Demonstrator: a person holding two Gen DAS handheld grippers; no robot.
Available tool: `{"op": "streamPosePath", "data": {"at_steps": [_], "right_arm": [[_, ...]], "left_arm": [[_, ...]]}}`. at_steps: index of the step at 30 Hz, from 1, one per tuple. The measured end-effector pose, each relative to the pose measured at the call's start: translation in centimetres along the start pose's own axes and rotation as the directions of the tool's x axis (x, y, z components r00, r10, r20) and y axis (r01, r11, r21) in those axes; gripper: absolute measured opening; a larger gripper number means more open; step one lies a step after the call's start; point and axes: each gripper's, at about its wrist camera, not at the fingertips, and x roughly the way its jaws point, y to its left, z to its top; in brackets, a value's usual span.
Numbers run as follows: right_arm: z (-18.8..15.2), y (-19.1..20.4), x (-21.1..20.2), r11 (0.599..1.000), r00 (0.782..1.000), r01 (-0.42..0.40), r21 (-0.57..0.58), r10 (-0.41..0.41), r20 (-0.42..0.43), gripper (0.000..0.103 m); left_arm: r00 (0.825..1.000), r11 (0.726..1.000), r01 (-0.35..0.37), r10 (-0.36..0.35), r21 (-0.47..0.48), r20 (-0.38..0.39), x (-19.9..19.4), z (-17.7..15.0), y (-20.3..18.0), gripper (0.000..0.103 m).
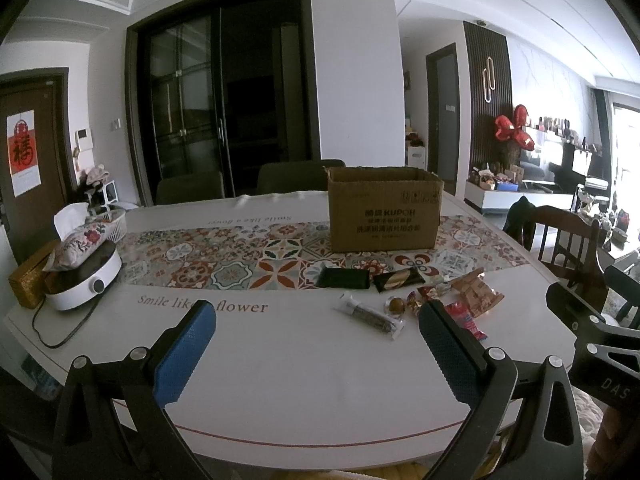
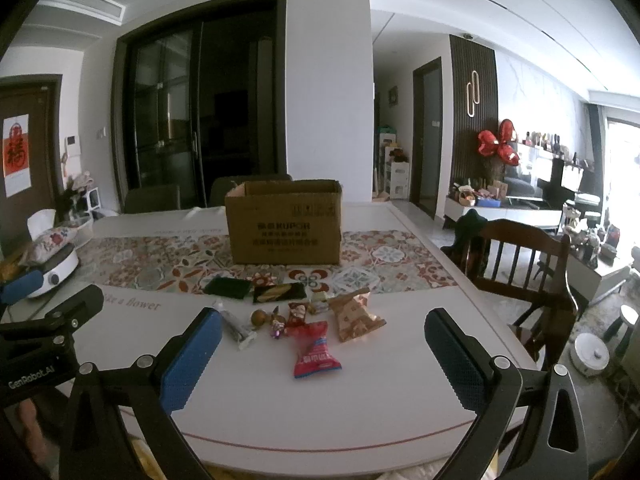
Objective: Organize snacks
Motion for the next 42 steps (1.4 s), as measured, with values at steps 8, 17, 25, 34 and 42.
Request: {"op": "streamPosePath", "data": {"at_steps": [8,17,25,34,42], "right_arm": [[-0.4,0.1,0.7,1.0,1.0,-0.007,-0.006,0.006,-0.022,0.102],[-0.8,0.6,3.5,0.999,0.994,-0.043,-0.025,0.04,-0.102,0.102],[-1.0,0.9,7.7,0.999,0.982,-0.048,-0.019,0.044,-0.184,0.102],[-1.5,1.1,12.5,0.998,0.963,-0.067,-0.016,0.06,-0.262,0.094],[-2.9,0.5,16.6,0.996,0.93,-0.076,0.039,0.085,-0.356,0.083]], "left_arm": [[1.0,1.0,-0.006,0.006,-0.003,-0.01,0.6,-0.8,0.0,0.103],[0.996,1.0,0.029,-0.029,0.0,-0.088,3.6,-0.8,0.2,0.103],[0.985,0.998,0.059,-0.06,-0.016,-0.162,7.6,-0.5,-0.2,0.102],[0.964,0.996,0.08,-0.089,-0.046,-0.25,12.7,-0.3,-1.2,0.096],[0.936,0.995,0.083,-0.098,-0.059,-0.339,17.7,-1.4,-2.4,0.089]]}}
